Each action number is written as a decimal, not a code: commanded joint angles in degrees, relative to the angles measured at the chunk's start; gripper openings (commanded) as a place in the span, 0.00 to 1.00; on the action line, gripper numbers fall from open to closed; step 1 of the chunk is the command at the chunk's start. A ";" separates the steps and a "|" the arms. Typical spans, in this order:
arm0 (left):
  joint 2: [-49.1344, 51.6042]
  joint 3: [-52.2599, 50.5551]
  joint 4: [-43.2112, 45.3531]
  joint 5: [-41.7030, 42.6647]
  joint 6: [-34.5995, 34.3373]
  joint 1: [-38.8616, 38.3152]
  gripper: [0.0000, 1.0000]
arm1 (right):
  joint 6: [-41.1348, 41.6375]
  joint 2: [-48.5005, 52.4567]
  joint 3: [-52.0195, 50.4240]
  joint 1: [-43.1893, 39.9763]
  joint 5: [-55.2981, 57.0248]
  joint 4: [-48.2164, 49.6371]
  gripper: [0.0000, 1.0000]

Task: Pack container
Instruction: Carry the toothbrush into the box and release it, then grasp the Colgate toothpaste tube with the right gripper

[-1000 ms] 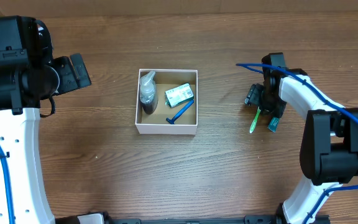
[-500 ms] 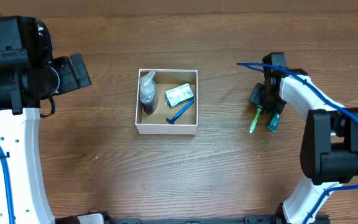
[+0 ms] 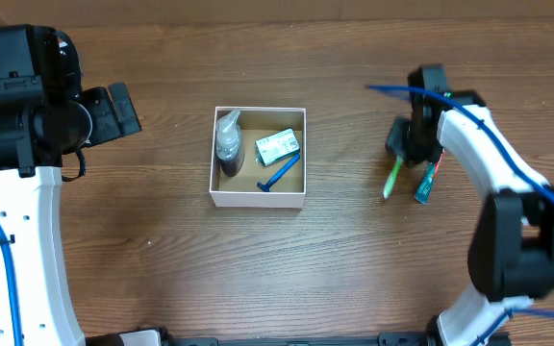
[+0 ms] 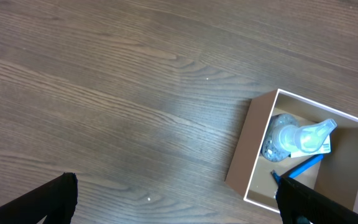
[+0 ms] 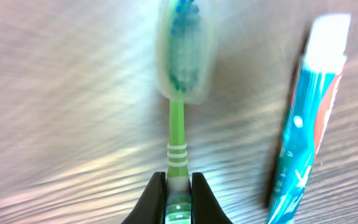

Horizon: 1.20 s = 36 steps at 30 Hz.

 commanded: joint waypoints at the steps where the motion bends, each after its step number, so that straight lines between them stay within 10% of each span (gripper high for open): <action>1: 0.24 -0.15 0.24 0.66 1.49 0.15 1.00 | -1.05 -12.28 7.78 7.74 -0.59 0.76 0.04; 8: 0.24 -0.15 0.24 0.66 1.49 0.15 1.00 | -0.55 -13.88 8.31 26.62 -0.35 7.91 0.04; 16: 0.24 -0.15 0.22 0.66 1.49 0.15 1.00 | 0.66 1.29 8.31 30.01 -1.90 10.54 0.06; 21: 0.24 -0.15 0.24 0.66 1.49 0.15 1.00 | 0.46 3.04 8.39 29.97 -1.86 12.22 0.62; 24: 0.24 -0.15 0.20 0.66 1.51 0.15 1.00 | 0.07 1.70 10.60 29.29 -1.05 9.88 0.66; 30: 0.24 -0.15 -0.35 0.66 1.51 0.15 1.00 | 0.74 -11.10 15.93 19.23 6.40 3.17 0.73; 36: 0.24 -0.15 -0.46 0.66 1.51 0.15 1.00 | -0.24 -15.19 14.32 -7.58 2.54 -7.67 0.80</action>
